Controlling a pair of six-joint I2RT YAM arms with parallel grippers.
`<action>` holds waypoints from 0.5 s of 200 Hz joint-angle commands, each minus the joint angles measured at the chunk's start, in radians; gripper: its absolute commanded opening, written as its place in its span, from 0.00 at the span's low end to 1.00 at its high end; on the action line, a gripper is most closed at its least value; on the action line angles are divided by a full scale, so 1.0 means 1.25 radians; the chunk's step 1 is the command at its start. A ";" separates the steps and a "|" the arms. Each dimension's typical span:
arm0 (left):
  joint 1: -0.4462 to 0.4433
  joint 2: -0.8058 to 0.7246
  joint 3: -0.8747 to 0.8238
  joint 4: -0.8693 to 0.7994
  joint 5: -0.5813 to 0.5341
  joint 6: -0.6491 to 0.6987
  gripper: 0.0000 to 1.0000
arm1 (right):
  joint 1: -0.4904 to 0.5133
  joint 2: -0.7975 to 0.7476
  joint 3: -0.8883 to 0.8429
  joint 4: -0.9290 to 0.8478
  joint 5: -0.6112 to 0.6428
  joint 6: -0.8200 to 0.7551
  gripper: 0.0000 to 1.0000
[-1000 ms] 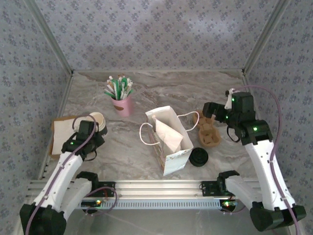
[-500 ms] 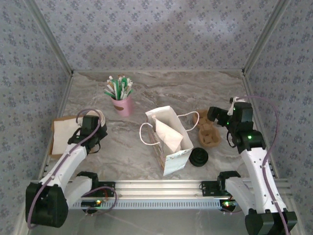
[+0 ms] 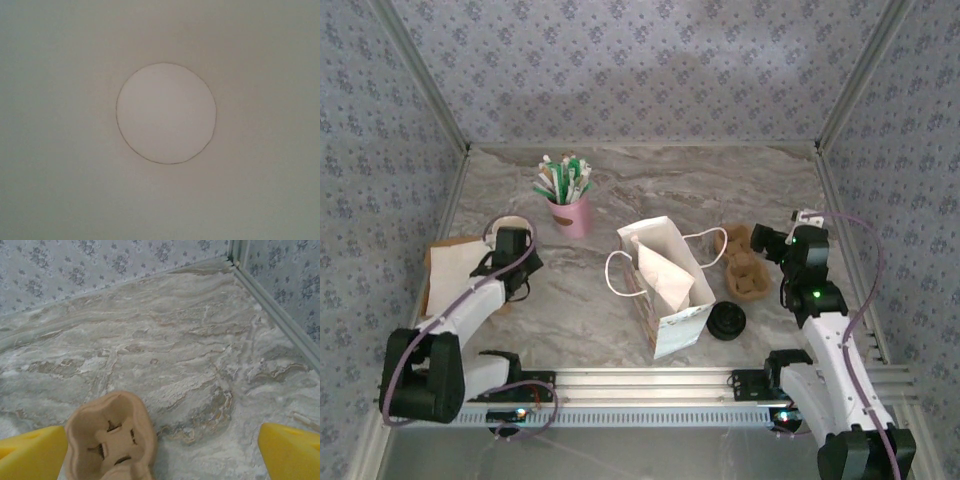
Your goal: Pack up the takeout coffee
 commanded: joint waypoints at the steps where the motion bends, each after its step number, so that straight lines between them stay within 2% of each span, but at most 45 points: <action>1: 0.009 0.044 0.036 0.075 -0.001 0.033 0.21 | -0.005 0.008 -0.031 0.118 0.060 -0.024 1.00; 45: 0.011 0.104 0.040 0.122 0.023 0.044 0.21 | -0.010 0.035 -0.109 0.264 0.080 -0.043 1.00; 74: -0.006 0.025 0.005 0.101 -0.001 0.039 0.25 | -0.019 0.076 -0.158 0.366 0.092 -0.061 1.00; 100: -0.028 -0.074 -0.030 0.064 -0.034 0.041 0.37 | -0.030 0.135 -0.187 0.450 0.094 -0.062 1.00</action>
